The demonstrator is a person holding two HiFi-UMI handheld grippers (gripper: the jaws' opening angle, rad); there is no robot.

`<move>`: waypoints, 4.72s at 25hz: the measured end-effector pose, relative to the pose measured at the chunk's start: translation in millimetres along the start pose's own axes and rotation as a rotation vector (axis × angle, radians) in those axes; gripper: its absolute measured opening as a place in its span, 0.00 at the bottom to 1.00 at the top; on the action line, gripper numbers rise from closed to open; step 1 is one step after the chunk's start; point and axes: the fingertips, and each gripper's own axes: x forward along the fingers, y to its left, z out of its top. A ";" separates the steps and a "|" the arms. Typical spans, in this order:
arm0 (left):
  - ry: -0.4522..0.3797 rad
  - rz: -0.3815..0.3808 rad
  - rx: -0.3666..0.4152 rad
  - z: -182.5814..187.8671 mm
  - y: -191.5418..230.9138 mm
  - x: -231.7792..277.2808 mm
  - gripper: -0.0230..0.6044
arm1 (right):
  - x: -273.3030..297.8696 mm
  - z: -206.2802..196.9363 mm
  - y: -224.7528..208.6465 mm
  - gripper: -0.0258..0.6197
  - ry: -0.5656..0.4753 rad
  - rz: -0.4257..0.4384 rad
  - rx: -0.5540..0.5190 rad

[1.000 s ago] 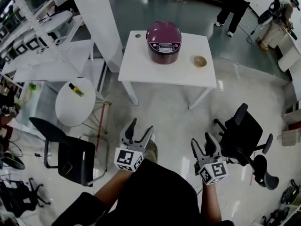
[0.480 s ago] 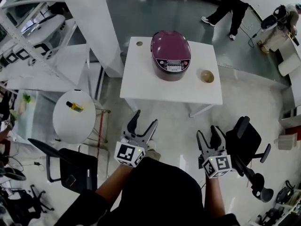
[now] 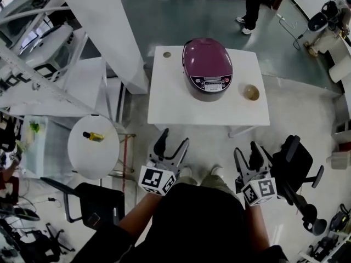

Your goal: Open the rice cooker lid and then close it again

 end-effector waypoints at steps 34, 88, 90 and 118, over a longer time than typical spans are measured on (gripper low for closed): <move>-0.002 0.392 -0.016 29.0 61.8 180.9 0.49 | 257.3 8.4 -124.7 0.42 0.186 0.410 0.016; -0.098 0.285 -0.072 53.2 114.0 216.3 0.48 | 369.1 -70.3 -73.9 0.04 0.573 0.490 -0.279; -0.093 0.278 -0.074 51.8 117.4 216.6 0.49 | 369.9 -75.5 -76.3 0.04 0.592 0.468 -0.308; -0.057 0.196 -0.082 39.7 143.1 226.2 0.49 | 365.1 -89.7 -81.3 0.04 0.604 0.290 -0.452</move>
